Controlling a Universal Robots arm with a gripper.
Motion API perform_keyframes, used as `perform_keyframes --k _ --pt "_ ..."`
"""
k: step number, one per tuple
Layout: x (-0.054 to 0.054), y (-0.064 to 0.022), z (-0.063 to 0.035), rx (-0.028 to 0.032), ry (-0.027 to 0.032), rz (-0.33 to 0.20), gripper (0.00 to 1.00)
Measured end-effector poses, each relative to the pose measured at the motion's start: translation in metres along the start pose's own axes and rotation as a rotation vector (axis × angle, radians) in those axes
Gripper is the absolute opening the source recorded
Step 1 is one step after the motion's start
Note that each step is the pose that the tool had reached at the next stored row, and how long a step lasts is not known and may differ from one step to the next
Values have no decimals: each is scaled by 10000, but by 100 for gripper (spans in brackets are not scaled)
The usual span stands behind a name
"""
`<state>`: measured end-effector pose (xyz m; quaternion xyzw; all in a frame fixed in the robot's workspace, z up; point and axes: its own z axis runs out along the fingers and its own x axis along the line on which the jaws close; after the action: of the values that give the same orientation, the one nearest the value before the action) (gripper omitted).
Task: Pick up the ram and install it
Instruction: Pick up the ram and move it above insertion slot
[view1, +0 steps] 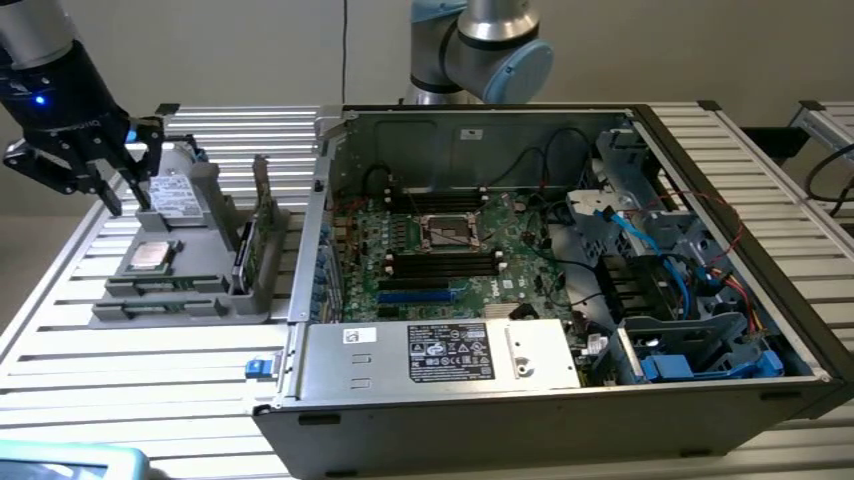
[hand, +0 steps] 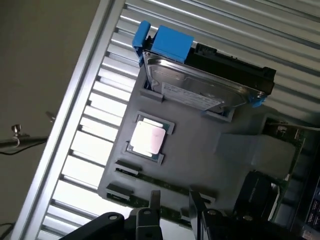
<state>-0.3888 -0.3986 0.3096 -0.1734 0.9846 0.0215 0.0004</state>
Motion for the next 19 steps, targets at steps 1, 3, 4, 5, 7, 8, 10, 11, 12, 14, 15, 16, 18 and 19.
perform_keyframes --k 1,3,4,5,7,8,10,11,12,14,15,16,18,19 --pt "0 0 1 -2 8 -186 36" --pt "0 0 2 -5 23 -556 36" --pt "0 0 3 -6 30 -735 36" --pt "0 0 3 -8 38 -915 36" --pt "0 0 3 -9 54 -1285 36" --pt "0 0 3 -9 62 -1455 36" --pt "0 0 3 -8 81 -1831 36" --pt "1 0 3 -6 90 -2016 36" --pt "1 0 3 -5 99 -2195 36" --pt "0 0 3 -5 114 -2554 36" --pt "0 0 3 -5 123 -2735 36" --pt "1 0 3 -5 131 -2918 36" --pt "1 1 3 -7 145 -3277 36" --pt "1 1 3 -9 153 -3456 36"
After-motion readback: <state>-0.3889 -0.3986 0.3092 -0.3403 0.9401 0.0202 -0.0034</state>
